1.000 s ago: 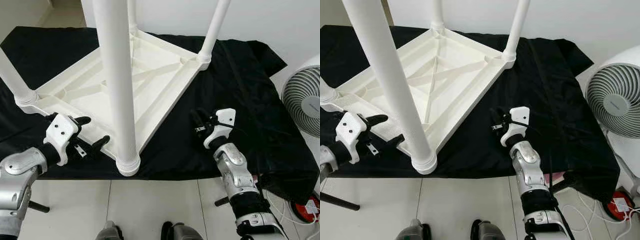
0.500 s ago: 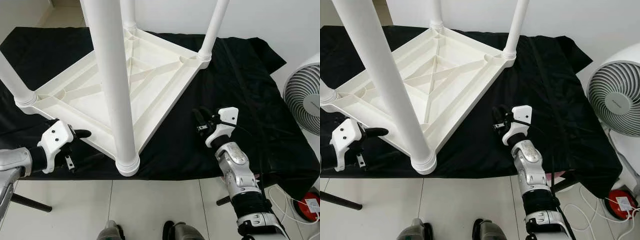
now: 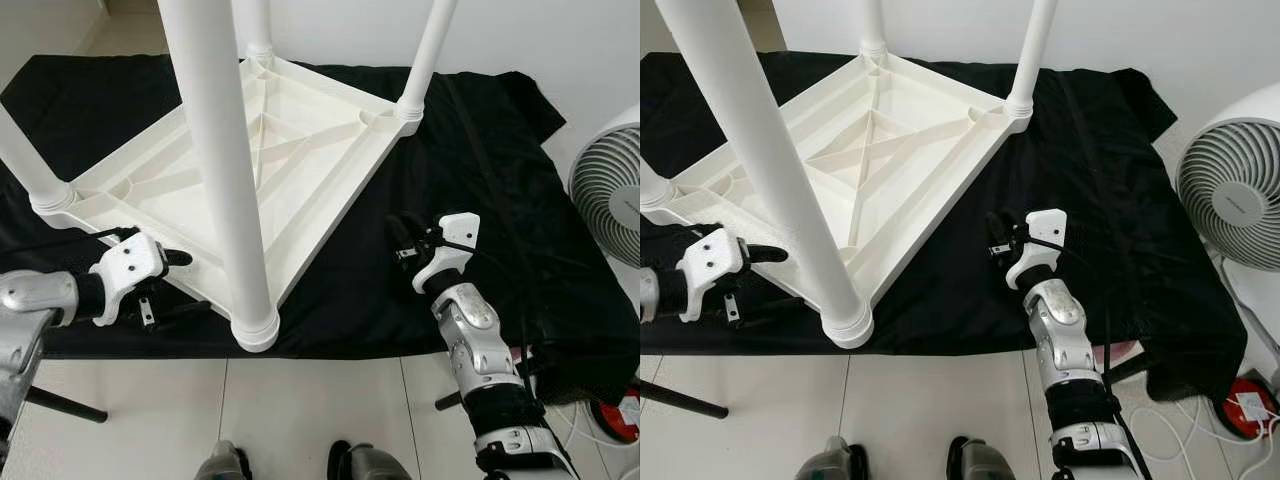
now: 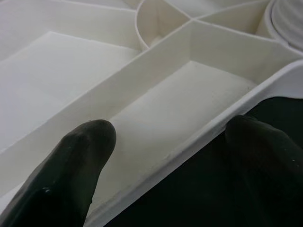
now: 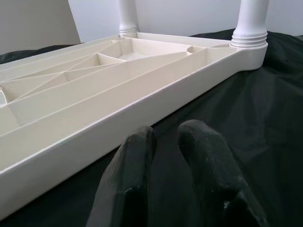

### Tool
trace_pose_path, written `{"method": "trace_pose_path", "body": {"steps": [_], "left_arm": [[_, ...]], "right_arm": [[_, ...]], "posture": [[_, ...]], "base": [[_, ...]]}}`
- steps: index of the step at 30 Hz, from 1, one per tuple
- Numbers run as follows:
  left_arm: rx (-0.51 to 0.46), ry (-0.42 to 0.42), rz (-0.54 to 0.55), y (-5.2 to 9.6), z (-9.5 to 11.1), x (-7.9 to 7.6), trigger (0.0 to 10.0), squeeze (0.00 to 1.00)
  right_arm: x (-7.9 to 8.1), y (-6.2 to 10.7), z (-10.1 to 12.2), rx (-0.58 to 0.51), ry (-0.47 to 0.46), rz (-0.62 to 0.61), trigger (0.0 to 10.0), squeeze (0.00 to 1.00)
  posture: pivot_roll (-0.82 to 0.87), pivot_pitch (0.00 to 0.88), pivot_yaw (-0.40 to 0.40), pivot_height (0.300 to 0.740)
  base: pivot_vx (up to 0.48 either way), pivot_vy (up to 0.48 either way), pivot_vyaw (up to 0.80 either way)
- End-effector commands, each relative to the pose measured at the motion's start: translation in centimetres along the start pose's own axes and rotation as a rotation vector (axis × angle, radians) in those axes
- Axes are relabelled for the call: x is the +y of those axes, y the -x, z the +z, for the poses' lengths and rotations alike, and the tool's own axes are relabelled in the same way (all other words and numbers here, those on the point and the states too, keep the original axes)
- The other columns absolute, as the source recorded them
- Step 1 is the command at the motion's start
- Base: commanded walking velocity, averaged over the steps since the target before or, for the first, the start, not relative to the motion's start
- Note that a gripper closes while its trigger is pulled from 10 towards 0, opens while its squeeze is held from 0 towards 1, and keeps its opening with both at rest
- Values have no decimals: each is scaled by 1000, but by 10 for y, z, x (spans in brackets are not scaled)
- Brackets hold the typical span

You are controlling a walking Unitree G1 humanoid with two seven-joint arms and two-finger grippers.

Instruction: Building children table

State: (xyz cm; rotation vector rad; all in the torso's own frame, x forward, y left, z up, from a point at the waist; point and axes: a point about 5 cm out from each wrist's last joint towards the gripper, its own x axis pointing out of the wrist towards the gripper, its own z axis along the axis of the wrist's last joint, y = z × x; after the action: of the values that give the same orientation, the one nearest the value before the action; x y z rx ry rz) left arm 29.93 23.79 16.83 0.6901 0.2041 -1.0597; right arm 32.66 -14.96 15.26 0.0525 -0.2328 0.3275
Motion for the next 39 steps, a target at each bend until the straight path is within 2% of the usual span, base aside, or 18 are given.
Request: {"method": "trace_pose_path", "body": {"steps": [1, 11, 12, 13, 14, 15, 16, 18, 20, 35, 37, 38, 39], "left_arm": [[16, -12, -24, -5, -3, -2, 10000, 0], [74, 30, -65, -9, -19, 4, 10000, 0], [73, 43, -61, -9, -22, 5, 9333, 0], [70, 52, -58, -9, -23, 6, 9333, 0], [69, 61, -55, -9, -24, 6, 4863, 0], [69, 61, -55, -9, -24, 6, 4863, 0], [68, 65, -53, -9, -25, 6, 3725, 0], [65, 69, -53, -9, -26, 6, 3725, 0], [51, 76, -54, -10, -26, 6, 824, 0], [-5, 87, -35, -12, -24, 8, 1490, 0], [-45, 84, -35, -16, -19, 6, 1451, 0], [-74, 80, -31, -20, -15, 5, 1882, 0], [-95, 78, -28, -22, -11, 4, 1882, 0]], "right_arm": [[0, 4, -5, 26, -2, -6, 10000, 0], [1, 8, -7, 31, -1, -7, 10000, 0], [1, 10, -8, 33, -2, -12, 10000, 0], [1, 11, -8, 35, -2, -16, 10000, 0], [1, 12, -9, 36, -3, -19, 10000, 0], [1, 12, -9, 36, -3, -19, 10000, 0], [1, 12, -9, 37, -3, -21, 10000, 0], [1, 12, -9, 37, -4, -22, 10000, 0], [1, 11, -9, 37, -4, -21, 10000, 0], [0, 9, -7, 34, -2, -21, 10000, 0], [-1, 10, -7, 34, -1, -27, 10000, 0], [-2, 10, -7, 34, 0, -31, 10000, 0], [-3, 10, -7, 34, 1, -34, 10000, 0]], "posture": [[-4, 148, 10, 740], [-16, 145, 29, 740], [-19, 141, 34, 740], [-19, 141, 34, 740], [-19, 138, 35, 740], [-19, 138, 35, 740], [-19, 138, 35, 740], [-19, 138, 35, 740], [-17, 136, 35, 740], [-13, 140, 31, 740], [-16, 147, 30, 740], [-19, 152, 30, 740], [-19, 152, 30, 740]], "base": [[0, 0, 0], [0, 0, 0], [0, 0, 0], [0, 0, 0], [0, 0, 0], [0, 0, 0], [0, 0, 0], [0, 0, 0], [0, 0, 0], [0, 0, 0], [0, 0, 0], [0, 0, 0], [0, 0, 0]]}}
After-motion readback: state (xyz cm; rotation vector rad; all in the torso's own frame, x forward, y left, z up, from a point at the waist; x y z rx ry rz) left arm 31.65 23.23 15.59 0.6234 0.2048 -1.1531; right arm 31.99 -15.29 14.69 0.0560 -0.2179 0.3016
